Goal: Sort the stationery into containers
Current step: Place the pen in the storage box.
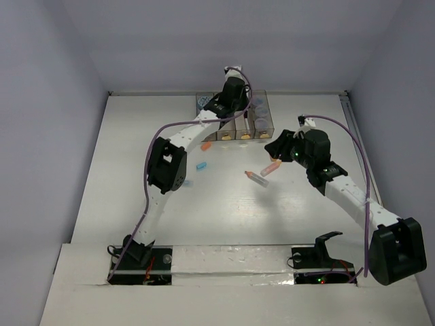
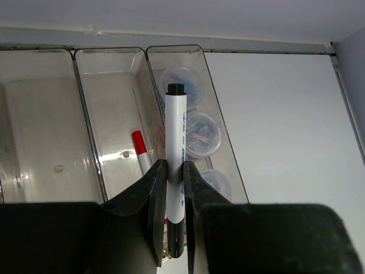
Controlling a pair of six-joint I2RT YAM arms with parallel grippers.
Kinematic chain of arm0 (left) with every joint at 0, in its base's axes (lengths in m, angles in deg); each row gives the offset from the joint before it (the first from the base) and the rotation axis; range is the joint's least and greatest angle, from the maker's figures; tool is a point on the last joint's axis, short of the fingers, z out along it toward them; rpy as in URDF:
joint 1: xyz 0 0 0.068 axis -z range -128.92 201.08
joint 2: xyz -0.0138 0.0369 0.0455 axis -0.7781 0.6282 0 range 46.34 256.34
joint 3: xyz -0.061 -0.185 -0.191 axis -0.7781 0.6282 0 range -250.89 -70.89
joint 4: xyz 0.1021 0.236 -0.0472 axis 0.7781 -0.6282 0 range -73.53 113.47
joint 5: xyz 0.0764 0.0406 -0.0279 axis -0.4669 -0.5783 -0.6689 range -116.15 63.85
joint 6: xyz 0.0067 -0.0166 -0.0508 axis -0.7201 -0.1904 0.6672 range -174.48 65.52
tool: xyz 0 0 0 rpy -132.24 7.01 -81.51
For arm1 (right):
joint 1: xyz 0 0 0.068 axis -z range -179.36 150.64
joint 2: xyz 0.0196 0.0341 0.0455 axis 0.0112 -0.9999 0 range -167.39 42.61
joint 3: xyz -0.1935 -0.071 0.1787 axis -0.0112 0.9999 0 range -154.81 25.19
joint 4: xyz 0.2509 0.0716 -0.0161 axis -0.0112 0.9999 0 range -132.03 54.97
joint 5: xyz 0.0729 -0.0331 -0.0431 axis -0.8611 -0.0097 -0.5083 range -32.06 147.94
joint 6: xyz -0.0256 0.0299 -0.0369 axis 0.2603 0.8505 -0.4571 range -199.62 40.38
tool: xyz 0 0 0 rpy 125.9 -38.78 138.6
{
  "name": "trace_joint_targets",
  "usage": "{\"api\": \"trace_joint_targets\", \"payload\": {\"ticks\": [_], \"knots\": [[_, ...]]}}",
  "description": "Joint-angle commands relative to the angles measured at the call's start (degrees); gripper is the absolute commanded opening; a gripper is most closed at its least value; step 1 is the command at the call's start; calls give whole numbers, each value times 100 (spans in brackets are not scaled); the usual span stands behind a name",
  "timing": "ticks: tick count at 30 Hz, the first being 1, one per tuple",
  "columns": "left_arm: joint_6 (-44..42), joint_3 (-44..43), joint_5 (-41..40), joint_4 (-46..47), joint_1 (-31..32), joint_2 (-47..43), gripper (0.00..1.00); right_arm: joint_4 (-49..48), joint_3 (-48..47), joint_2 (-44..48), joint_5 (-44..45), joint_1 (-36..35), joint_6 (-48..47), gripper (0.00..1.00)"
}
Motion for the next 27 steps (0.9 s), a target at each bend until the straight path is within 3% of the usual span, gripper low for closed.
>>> {"api": "trace_joint_targets", "payload": {"ticks": [1, 8, 11, 15, 19, 23, 27], "knots": [[-16, -290, -58, 197, 20, 54, 0, -298, 43, -21, -36, -39, -11, 52], [-86, -325, -110, 215, 20, 230, 4, -298, 25, -65, -36, -39, -11, 52], [-121, -325, -110, 232, 20, 248, 16, -316, 25, -100, -27, -39, -11, 52], [-200, -422, -93, 215, 20, 248, 42, -342, 25, -152, -63, -39, -2, 52], [-279, -623, -49, 136, -41, 195, 57, -342, 17, -179, -98, -39, -20, 52], [-490, -642, 13, 100, -156, -243, 63, -403, 25, -214, -203, -39, -46, 52], [-893, -537, 153, -206, -156, -1060, 68, -711, 34, -372, -886, -91, -99, 53]]}}
